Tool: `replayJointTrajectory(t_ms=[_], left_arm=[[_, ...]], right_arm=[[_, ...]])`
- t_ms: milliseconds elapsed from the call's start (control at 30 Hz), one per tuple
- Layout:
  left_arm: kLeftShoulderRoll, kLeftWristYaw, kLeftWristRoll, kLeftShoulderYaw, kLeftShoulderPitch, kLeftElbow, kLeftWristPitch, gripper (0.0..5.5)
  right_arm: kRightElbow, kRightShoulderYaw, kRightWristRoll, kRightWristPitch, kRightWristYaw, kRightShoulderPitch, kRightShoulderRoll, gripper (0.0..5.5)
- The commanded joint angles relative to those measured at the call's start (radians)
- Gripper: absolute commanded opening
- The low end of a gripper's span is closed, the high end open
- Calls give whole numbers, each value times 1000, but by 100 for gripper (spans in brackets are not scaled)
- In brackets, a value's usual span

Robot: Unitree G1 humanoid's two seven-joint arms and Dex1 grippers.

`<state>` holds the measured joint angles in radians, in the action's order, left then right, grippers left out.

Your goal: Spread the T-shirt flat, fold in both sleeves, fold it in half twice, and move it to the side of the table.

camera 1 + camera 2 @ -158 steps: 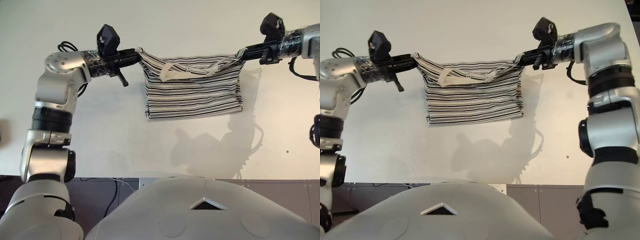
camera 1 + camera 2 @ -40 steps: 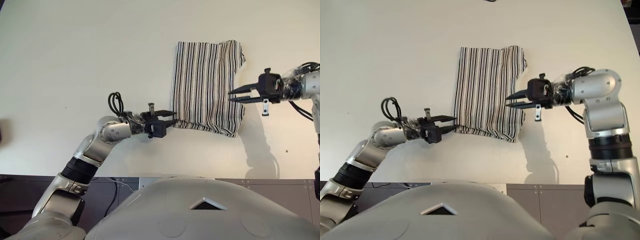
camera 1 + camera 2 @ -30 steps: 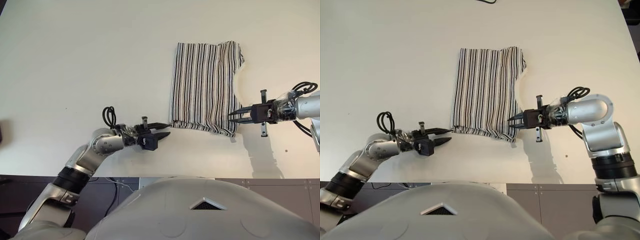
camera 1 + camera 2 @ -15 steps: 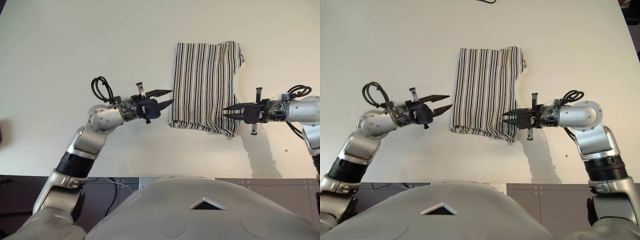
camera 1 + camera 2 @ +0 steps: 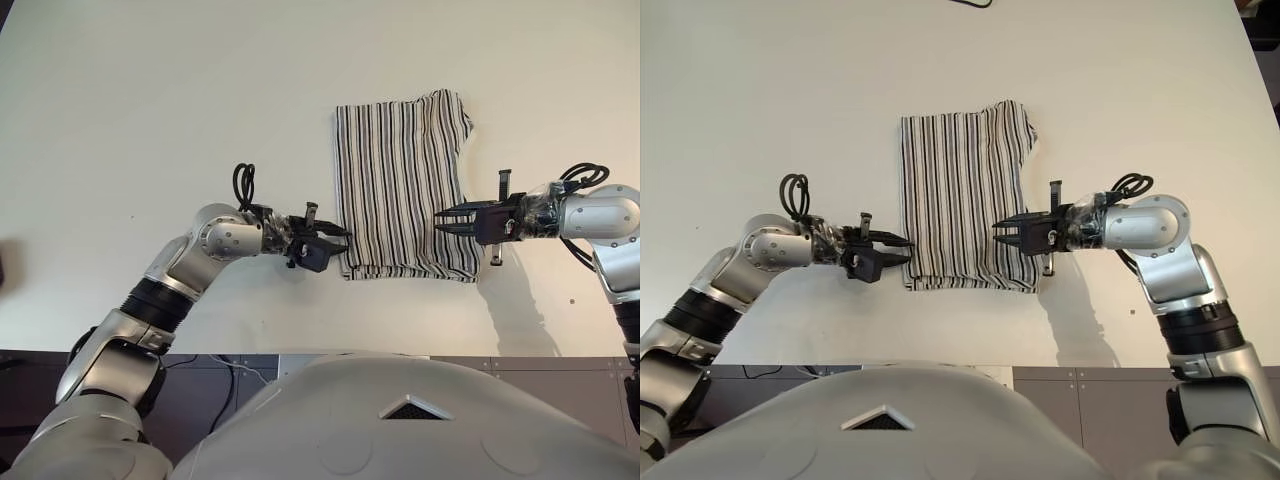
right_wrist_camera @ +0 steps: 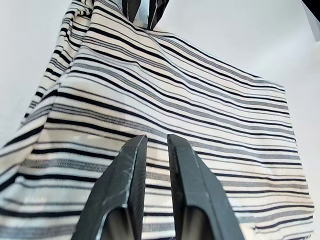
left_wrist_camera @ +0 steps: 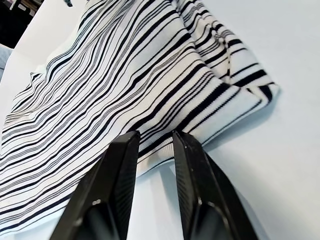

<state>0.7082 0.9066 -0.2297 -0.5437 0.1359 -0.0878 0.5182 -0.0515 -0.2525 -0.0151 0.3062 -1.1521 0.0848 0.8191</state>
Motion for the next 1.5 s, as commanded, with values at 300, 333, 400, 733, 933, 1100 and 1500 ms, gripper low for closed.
replayJointTrajectory(t_ms=[300, 333, 400, 733, 933, 1100, 1500], left_arm=[[110, -79, 6, 139, -209, 164, -113, 123], [120, -84, 26, 168, -224, 199, -124, 123], [150, -106, 68, 248, -299, 306, -145, 123], [98, -359, -262, 270, -677, 369, 4, 206], [85, -463, -392, 235, -610, 239, 72, 206], [118, -489, -435, 218, -519, 155, 112, 206], [236, -418, -241, 244, -435, 121, 233, 206]], right_arm=[[-11, 65, 44, 43, -14, -41, 82, 74], [-16, 73, 47, 49, -4, -51, 82, 74], [-32, 102, 64, 54, 21, -82, 81, 74], [-57, 225, 111, 62, 70, -229, 107, 77], [-62, 201, 111, 59, 62, -211, 99, 77], [-50, 172, 97, 66, 67, -175, 86, 77], [-43, 146, 55, 88, 113, -173, 72, 77]])
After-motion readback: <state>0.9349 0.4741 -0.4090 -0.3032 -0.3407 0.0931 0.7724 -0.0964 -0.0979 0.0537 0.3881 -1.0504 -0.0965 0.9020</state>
